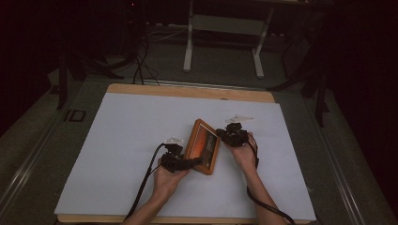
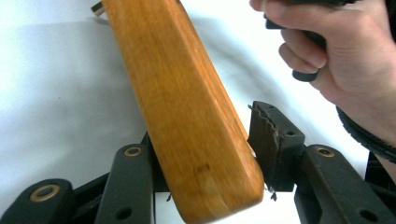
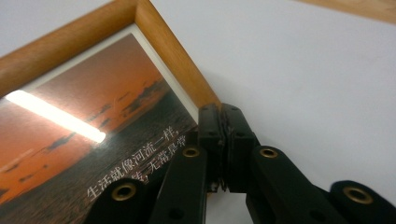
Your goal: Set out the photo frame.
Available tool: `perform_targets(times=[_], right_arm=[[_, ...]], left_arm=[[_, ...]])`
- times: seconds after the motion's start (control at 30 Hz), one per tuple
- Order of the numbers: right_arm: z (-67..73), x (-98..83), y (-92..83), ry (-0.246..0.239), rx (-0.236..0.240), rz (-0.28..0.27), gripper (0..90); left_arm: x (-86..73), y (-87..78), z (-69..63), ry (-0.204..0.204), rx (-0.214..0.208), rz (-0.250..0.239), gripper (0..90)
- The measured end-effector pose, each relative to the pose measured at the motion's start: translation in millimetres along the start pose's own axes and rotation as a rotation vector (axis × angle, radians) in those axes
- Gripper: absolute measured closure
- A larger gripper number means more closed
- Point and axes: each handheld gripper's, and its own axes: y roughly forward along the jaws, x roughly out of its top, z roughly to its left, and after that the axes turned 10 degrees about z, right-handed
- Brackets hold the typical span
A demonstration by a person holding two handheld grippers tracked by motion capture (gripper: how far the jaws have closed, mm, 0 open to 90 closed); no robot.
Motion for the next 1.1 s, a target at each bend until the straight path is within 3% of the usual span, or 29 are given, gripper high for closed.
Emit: perform_targets(times=[0.17, 0.27, 0.53, 0.83, 1.1], right_arm=[[-6.7, -2.6, -15.1, 0.001, -0.005, -0.022, 84.2], [-13.6, -6.4, -31.5, 0.006, 0.002, -0.049, 79.4], [-20.3, -14.2, -51.0, 0.003, -0.005, -0.078, 76.3], [-26.2, -19.6, -75.0, -0.007, -0.034, -0.113, 75.9], [-27.6, -19.0, -84.6, -0.006, -0.03, -0.135, 75.5]], left_arm=[[2.1, 0.9, -2.7, 0.006, 0.004, -0.005, 59.1], [5.5, 2.9, -9.9, 0.025, 0.028, -0.018, 61.0], [8.4, 5.3, -17.5, 0.043, 0.044, -0.033, 64.5], [9.8, 10.7, -38.1, 0.125, 0.092, -0.067, 68.3], [12.3, 7.7, -42.0, 0.179, 0.112, -0.058, 68.8]])
